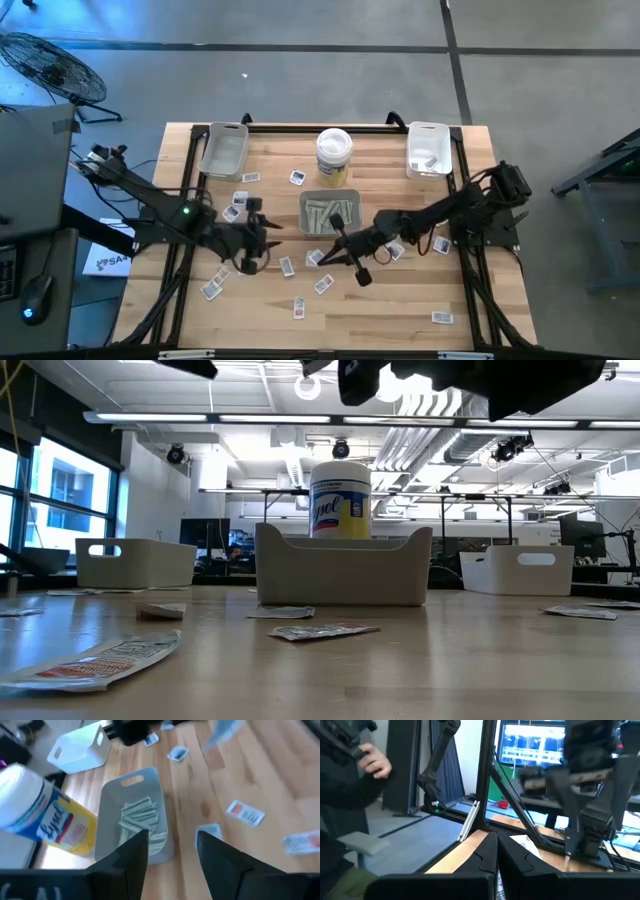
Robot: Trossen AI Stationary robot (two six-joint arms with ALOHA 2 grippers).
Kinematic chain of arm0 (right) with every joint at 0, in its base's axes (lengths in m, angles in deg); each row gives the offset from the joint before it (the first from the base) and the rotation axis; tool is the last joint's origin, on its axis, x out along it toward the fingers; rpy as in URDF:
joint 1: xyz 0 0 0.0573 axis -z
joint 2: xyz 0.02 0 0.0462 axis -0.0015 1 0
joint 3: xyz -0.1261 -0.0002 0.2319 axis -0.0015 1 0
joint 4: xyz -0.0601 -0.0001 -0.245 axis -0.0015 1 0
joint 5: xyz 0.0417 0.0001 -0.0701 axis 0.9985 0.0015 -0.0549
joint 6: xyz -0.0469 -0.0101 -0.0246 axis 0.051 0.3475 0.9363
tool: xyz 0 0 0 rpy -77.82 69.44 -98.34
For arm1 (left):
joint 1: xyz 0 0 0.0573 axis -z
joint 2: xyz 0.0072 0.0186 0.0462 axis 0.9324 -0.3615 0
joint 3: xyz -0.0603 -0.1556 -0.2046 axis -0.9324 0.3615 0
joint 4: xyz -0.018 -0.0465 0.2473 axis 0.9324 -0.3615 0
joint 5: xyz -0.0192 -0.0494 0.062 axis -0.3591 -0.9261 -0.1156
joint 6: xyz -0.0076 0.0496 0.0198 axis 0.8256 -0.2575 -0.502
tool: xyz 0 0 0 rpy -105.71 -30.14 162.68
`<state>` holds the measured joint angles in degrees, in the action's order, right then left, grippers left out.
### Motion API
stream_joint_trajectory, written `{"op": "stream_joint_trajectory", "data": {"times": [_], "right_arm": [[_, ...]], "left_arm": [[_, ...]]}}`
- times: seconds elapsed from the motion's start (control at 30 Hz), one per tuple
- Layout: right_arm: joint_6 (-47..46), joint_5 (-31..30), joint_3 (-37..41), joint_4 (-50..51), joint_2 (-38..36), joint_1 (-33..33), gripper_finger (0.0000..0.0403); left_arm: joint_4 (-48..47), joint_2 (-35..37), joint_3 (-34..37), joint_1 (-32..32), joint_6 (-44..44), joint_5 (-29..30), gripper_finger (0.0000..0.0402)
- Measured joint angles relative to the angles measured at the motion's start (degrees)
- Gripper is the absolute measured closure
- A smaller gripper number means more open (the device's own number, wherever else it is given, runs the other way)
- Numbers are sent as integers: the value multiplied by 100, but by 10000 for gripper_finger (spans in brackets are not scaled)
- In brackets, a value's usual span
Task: Pick & Place First Aid Supplies
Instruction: Put the alcohol pad into the top gray bin
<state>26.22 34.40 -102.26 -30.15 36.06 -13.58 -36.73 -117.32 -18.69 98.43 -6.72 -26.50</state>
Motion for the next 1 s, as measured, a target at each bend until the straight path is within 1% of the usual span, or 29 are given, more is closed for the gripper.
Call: {"op": "stream_joint_trajectory", "data": {"times": [0.1, 0.23, 0.3, 0.4, 0.6, 0.67, 0.77, 0.83, 0.93, 1.0], "right_arm": [[-143, 320, 0, -180, 0, 170, 403], [-305, 505, 0, -287, -2, 321, 403], [-360, 553, 0, -277, -2, 336, 403], [-367, 603, 2, -221, -2, 302, 403], [-330, 625, 12, -123, -2, 115, 403], [-321, 578, 13, -122, -2, 69, 403], [-235, 432, 13, -101, -2, 32, 403], [-175, 263, 13, -103, -2, 32, 403], [-145, 235, 13, -135, -2, 37, 403], [-70, 234, 13, -142, -2, 32, 403]], "left_arm": [[284, -404, -2, -52, -542, -42, 236], [1152, -1145, 5, -206, -2099, -28, 236], [1832, -1468, 5, -253, -2478, 128, 236], [2322, -1690, 5, -346, -2911, 192, 236], [3073, -1681, 0, -505, -2954, -447, 236], [3320, -1656, -5, -532, -2950, -889, 236], [3404, -1662, -4, -575, -2944, -1652, 236], [3467, -1662, -4, -562, -2941, -1981, 236], [3551, -1662, -4, -557, -2954, -2065, 243], [3581, -1662, -4, -564, -2927, -2061, 262]]}}
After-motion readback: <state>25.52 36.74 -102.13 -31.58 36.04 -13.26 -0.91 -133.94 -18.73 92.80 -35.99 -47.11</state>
